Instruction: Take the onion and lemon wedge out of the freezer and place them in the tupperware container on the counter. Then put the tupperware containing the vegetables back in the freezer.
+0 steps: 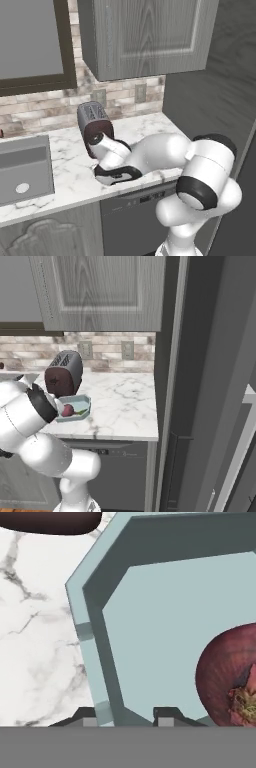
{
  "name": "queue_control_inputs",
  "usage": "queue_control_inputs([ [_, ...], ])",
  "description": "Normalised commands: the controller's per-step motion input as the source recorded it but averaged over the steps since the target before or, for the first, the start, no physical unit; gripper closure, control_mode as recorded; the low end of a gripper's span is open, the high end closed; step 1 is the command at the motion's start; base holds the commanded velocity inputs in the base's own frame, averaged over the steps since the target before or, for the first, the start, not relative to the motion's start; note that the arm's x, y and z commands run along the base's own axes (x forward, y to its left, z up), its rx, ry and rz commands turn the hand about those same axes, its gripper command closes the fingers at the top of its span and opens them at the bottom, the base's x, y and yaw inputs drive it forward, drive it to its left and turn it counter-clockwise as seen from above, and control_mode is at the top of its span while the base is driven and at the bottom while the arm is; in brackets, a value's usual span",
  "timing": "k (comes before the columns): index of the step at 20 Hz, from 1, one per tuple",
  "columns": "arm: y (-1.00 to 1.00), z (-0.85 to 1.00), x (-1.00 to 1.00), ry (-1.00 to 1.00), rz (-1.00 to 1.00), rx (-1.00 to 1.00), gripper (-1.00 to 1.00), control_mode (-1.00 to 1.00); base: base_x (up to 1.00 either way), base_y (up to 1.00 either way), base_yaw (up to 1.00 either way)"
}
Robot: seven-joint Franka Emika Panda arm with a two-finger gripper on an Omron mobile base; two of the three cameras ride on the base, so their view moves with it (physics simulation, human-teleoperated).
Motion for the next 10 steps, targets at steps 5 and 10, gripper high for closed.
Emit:
queue_control_inputs([
  [5, -0.23, 0.62, 0.00, -0.01, 0.08, 0.00, 1.00, -1.00, 0.00, 0.00, 0.00],
  [10, -0.14, 0.65, 0.00, 0.00, 0.08, 0.00, 1.00, -1.00, 0.00, 0.00, 0.00],
])
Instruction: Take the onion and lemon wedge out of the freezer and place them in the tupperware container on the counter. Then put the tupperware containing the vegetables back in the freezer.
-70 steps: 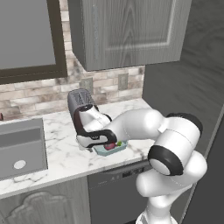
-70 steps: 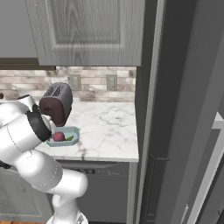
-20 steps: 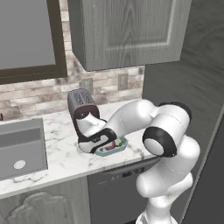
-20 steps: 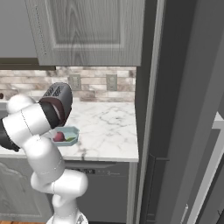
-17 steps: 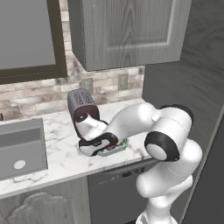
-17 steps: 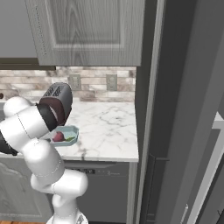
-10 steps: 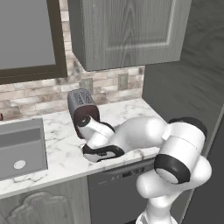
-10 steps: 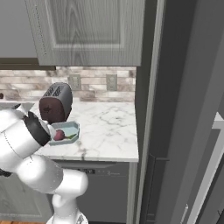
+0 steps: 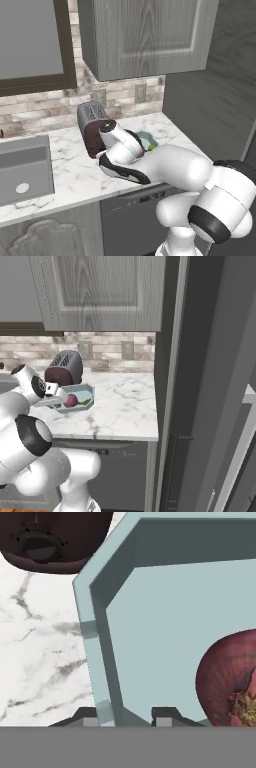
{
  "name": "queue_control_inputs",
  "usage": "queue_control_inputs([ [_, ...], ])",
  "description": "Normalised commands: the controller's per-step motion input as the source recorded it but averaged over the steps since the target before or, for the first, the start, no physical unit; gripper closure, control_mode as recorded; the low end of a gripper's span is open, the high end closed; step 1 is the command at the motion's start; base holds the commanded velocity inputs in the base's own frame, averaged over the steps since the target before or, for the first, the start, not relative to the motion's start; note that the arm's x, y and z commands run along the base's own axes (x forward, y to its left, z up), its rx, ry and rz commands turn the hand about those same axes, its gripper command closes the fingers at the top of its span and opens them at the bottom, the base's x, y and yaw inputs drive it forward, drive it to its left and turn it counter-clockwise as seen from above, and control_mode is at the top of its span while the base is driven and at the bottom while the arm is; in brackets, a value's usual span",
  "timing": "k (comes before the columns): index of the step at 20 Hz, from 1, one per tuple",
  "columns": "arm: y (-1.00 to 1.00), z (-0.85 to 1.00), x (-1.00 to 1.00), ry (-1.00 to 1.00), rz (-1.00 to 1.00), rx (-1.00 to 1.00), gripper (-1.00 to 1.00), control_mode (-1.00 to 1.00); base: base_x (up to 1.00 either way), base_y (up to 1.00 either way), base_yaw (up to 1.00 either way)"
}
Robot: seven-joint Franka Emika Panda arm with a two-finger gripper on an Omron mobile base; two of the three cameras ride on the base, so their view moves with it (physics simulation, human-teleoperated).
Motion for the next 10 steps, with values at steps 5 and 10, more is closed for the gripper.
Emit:
queue_control_inputs([
  [5, -0.17, 0.54, 0.00, 0.00, 0.08, 0.00, 1.00, -1.00, 0.00, 0.00, 0.00],
  [10, -0.25, 0.58, 0.00, 0.00, 0.09, -0.02, 1.00, -1.00, 0.00, 0.00, 0.00],
])
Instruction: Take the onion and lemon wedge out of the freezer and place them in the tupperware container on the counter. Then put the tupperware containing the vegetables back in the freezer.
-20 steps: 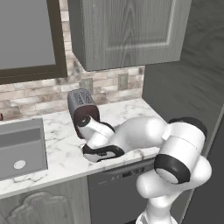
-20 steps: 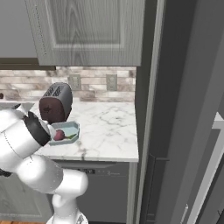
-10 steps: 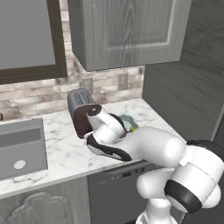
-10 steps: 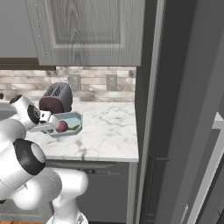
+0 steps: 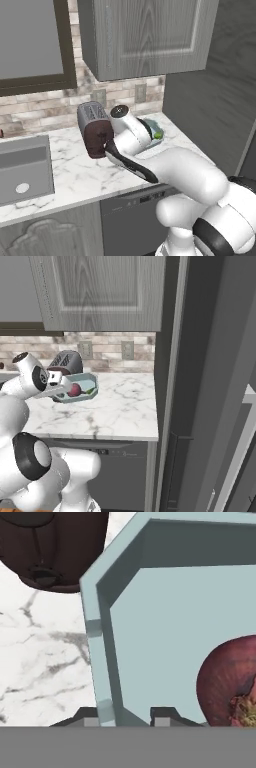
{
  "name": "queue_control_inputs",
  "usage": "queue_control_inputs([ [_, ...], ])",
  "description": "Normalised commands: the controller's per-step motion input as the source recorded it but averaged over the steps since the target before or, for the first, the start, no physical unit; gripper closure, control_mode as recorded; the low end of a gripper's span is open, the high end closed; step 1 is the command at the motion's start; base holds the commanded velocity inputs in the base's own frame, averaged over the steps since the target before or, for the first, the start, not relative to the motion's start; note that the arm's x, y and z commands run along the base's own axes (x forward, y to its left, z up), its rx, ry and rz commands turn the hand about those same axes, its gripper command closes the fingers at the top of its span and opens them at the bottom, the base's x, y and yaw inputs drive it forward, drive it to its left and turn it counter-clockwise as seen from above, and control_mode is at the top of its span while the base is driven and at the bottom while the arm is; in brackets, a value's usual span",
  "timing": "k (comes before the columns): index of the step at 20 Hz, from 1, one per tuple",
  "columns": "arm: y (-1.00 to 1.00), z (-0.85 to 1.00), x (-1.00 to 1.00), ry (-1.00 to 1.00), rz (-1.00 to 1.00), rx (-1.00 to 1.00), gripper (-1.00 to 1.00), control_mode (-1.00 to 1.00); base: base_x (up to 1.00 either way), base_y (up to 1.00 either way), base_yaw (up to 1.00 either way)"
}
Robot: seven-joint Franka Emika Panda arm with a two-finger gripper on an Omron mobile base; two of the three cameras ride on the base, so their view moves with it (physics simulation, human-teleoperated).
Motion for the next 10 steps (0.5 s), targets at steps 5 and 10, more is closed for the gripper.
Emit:
queue_control_inputs([
  [5, -0.34, 0.64, -0.02, 0.00, 0.11, -0.01, 1.00, -1.00, 0.00, 0.00, 0.00],
  [10, -0.38, 0.56, -0.25, 0.00, 0.12, -0.03, 1.00, -1.00, 0.00, 0.00, 0.00],
])
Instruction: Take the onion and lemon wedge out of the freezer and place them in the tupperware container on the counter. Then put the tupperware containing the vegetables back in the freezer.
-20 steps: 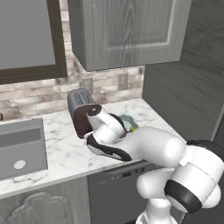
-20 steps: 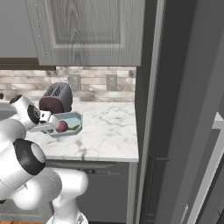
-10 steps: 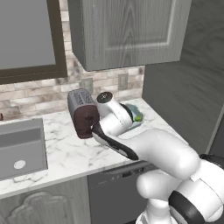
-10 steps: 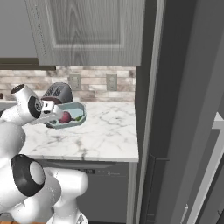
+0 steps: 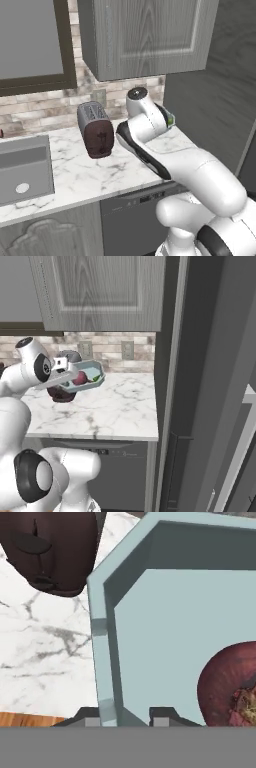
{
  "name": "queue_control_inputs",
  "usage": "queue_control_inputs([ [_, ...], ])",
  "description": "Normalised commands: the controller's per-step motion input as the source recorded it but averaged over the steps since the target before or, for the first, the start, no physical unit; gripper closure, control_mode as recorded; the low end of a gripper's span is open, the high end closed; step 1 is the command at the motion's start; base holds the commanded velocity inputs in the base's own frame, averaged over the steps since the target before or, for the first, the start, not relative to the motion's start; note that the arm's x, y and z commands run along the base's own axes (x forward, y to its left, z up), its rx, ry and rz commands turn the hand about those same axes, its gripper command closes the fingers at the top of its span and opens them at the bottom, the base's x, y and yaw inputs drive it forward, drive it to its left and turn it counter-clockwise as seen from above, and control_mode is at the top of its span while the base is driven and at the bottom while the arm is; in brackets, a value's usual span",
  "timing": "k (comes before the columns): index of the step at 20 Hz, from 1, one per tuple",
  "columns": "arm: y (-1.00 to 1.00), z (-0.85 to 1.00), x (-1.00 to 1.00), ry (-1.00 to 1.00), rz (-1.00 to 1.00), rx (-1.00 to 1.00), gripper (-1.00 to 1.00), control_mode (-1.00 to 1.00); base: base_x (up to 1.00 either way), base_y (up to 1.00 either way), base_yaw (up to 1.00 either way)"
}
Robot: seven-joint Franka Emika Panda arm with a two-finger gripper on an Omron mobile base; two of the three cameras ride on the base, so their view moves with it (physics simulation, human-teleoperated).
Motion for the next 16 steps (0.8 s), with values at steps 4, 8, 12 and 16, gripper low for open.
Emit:
queue_control_inputs([
  [4, -0.44, 0.46, -0.50, -0.01, 0.18, -0.08, 1.00, -1.00, 0.00, 0.00, 0.00],
  [8, -0.44, 0.35, -0.54, 0.00, 0.22, -0.13, 1.00, -1.00, 0.00, 0.00, 0.00],
  [12, -0.47, 0.33, -0.58, -0.01, 0.24, -0.10, 1.00, -1.00, 0.00, 0.00, 0.00],
  [16, -0.43, 0.41, -0.44, 0.00, 0.25, -0.02, 1.00, -1.00, 0.00, 0.00, 0.00],
])
